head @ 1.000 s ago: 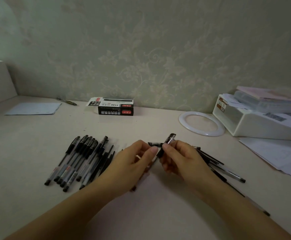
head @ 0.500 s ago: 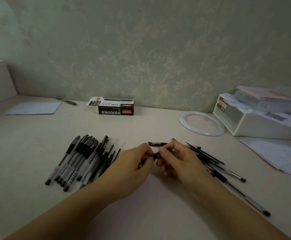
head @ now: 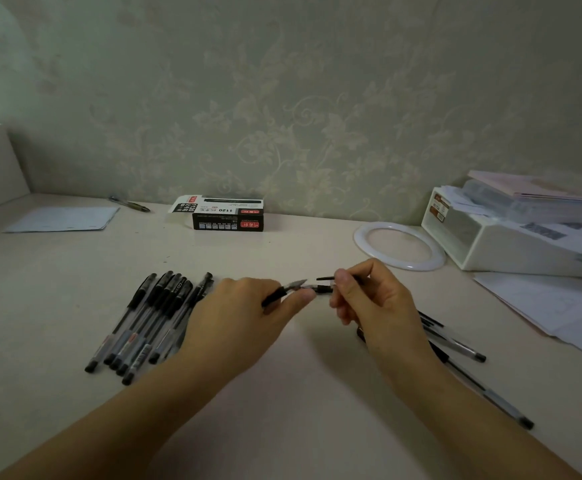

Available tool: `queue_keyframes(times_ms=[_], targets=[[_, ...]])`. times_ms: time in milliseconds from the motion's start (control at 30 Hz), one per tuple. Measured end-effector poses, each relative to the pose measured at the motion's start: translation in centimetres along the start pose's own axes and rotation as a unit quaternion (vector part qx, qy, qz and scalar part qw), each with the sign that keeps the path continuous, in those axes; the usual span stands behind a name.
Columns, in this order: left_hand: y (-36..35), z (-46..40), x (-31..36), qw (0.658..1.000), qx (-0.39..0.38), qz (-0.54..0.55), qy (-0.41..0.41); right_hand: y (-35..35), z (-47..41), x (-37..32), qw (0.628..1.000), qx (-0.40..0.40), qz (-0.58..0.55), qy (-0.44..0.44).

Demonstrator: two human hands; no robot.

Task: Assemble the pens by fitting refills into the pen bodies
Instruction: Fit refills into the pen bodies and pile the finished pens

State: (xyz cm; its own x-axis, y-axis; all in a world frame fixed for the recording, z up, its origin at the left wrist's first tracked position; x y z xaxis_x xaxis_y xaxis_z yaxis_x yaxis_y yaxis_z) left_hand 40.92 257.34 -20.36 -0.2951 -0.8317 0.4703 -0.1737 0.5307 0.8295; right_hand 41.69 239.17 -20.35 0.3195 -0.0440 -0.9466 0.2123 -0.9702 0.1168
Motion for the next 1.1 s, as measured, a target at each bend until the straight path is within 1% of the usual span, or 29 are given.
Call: queue_keyframes(times_ms=[67,167,233,300,400,500,733,800,867,1000,1100], targets=[[0.0,0.3,0.1,1.0,0.001,-0.001,-0.008,0.3,-0.1,0.3,0.999,0.013,0.047,0.003],[-0.5,0.5,-0.1,0.999,-0.031,0.012,-0.007,0.6,0.0,0.9,0.984,0.009,0.18,0.0],[-0.8,0.4,-0.3,0.998,-0.049,0.023,-0.014,0.6,0.1,1.2,0.962,-0.015,0.272,0.008],[-1.0,0.4,-0.4,0.998,-0.061,0.006,-0.033,0.3,0.2,1.5,0.935,-0.052,0.351,0.019],[-1.3,0.6,-0.3,0.996,-0.073,-0.023,-0.054,0.1,0.3,1.8,0.901,-0.09,0.423,0.031],[-1.4,0.6,-0.3,0.996,-0.069,-0.023,-0.053,0.0,0.4,1.8,0.895,-0.104,0.433,0.032],[-1.4,0.3,-0.9,0.997,-0.066,-0.014,-0.044,0.2,0.4,1.7,0.894,-0.089,0.437,0.053],[-1.4,0.3,-0.9,0.997,-0.065,-0.009,-0.047,0.0,0.3,1.5,0.905,-0.081,0.414,0.057],[-1.3,0.3,-0.8,0.995,-0.069,0.008,-0.068,-0.3,0.3,1.3,0.922,-0.073,0.375,0.057],[-1.1,0.3,-0.2,0.985,-0.094,0.05,-0.137,-0.5,0.4,0.9,0.943,-0.105,0.309,0.06],[-1.1,0.3,-0.1,0.984,-0.078,0.08,-0.141,-0.2,0.4,0.9,0.963,-0.105,0.245,0.035]])
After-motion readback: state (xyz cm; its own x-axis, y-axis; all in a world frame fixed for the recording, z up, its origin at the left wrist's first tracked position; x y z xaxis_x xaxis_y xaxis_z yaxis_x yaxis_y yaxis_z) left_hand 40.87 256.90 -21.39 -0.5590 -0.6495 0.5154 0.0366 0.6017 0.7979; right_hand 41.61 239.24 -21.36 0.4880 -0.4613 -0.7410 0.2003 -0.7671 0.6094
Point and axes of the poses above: each hand's wrist, its own z-axis away from the middle knuckle, its own y-axis out of the back of the hand, x = y × z, the point moved 1 cm from there along -z, towards the middle knuckle, and after that the axes turned 11 degrees about -x, right-handed, at the moved point
